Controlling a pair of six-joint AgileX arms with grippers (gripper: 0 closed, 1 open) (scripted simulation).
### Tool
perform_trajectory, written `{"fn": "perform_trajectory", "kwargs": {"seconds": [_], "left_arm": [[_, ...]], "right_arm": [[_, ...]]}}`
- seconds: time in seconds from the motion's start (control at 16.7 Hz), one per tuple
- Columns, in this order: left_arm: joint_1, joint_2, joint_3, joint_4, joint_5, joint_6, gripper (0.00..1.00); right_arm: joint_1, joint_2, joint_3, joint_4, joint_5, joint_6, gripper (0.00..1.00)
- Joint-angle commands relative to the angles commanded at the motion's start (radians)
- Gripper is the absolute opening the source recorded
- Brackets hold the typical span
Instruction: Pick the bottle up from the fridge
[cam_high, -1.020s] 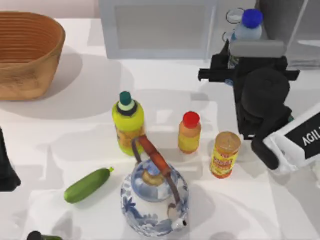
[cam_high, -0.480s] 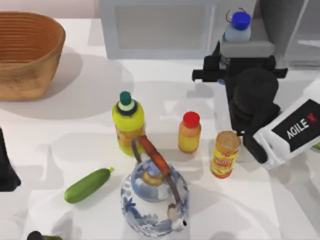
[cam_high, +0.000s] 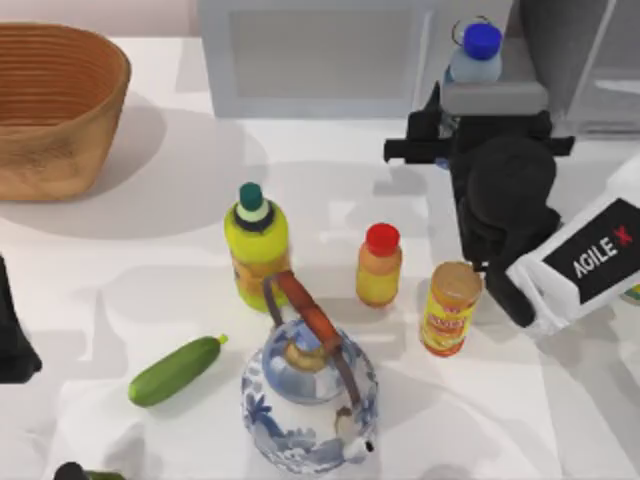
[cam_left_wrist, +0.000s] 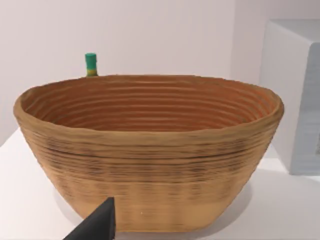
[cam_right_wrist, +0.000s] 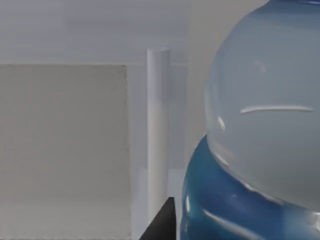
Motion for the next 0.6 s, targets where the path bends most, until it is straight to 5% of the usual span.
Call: {"fn": "perform_trajectory", "kwargs": {"seconds": [0.36, 0.6], "left_arm": [[0.0, 0.0, 0.0, 0.0, 0.0, 0.0, 1.0], [0.0, 0.0, 0.0, 0.0, 0.0, 0.0, 1.0]], "right_arm": [[0.0, 0.0, 0.0, 0.0, 0.0, 0.0, 0.98], [0.0, 0.0, 0.0, 0.0, 0.0, 0.0, 1.0]]}}
